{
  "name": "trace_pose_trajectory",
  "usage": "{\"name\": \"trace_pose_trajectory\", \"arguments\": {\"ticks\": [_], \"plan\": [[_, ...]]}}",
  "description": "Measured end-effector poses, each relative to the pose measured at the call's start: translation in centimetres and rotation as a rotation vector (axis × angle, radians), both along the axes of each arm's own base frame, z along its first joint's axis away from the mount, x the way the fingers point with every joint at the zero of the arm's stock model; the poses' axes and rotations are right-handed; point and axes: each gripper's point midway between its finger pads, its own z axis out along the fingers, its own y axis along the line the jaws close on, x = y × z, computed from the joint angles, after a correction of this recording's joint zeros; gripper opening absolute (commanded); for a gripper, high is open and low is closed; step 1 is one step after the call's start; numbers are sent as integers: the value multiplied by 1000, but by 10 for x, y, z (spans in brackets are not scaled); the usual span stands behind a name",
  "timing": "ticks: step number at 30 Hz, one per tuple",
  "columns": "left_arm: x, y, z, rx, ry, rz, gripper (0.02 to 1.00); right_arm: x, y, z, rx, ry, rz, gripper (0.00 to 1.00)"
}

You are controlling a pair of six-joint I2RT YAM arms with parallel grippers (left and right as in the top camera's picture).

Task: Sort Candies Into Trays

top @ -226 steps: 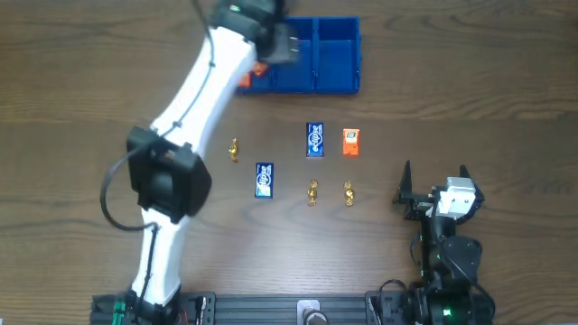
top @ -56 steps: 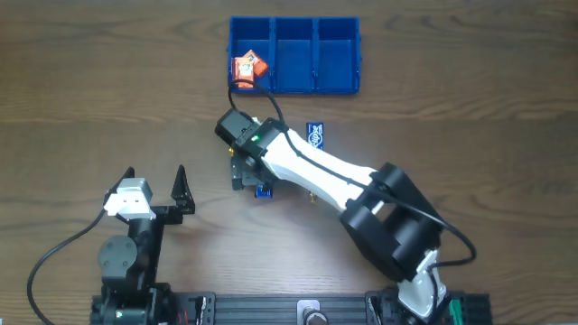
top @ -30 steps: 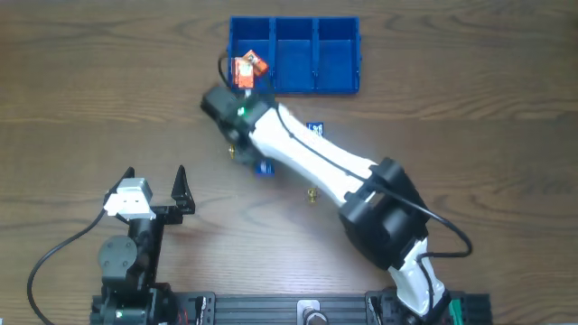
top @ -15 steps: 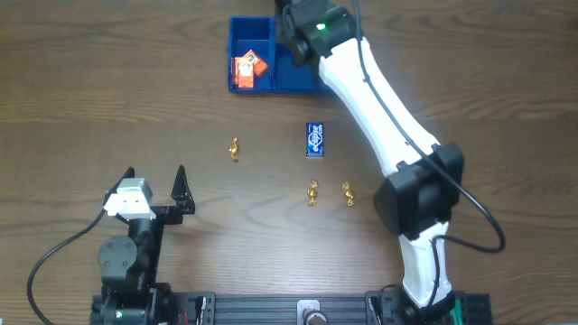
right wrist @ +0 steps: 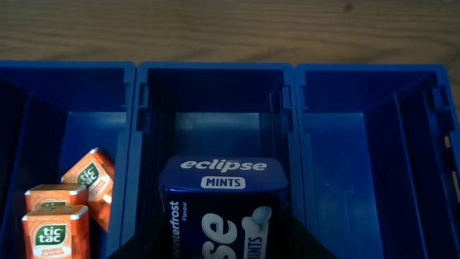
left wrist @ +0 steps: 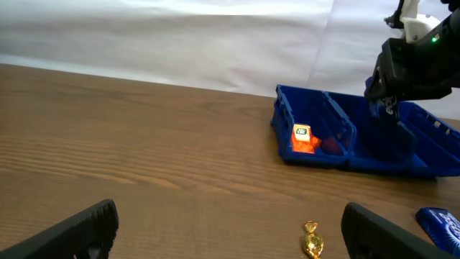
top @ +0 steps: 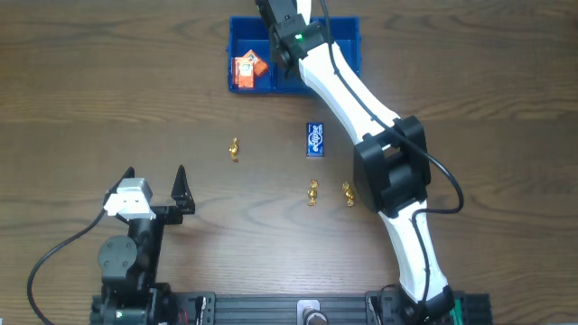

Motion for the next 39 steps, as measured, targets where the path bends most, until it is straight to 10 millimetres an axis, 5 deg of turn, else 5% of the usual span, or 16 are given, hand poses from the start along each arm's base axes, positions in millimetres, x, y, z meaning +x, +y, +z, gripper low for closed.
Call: {"name": "trace_pose_trajectory", "arguments": {"ticks": [1, 2, 3, 11, 17, 19, 29, 39], "plan": [[0, 0, 0, 0, 0, 0, 996, 0, 0, -2, 0, 4, 0, 514], [0, 0, 0, 0, 0, 0, 998, 0, 0, -5, 2, 9, -2, 733], [0, 0, 0, 0, 0, 0, 998, 0, 1, -9, 3, 15, -4, 801], [0, 0, 0, 0, 0, 0, 996, -13, -4, -7, -13, 62, -1, 932], [0, 0, 0, 0, 0, 0, 998, -82, -25, 78, -25, 140, 30, 987], [0, 0, 0, 0, 0, 0, 998, -107, -25, 88, -25, 190, 44, 989], [0, 0, 0, 0, 0, 0, 996, -184, -19, -55, -26, 556, 66, 993], [0, 0, 0, 0, 0, 0, 998, -197, -45, -105, 41, 635, -10, 989]]}}
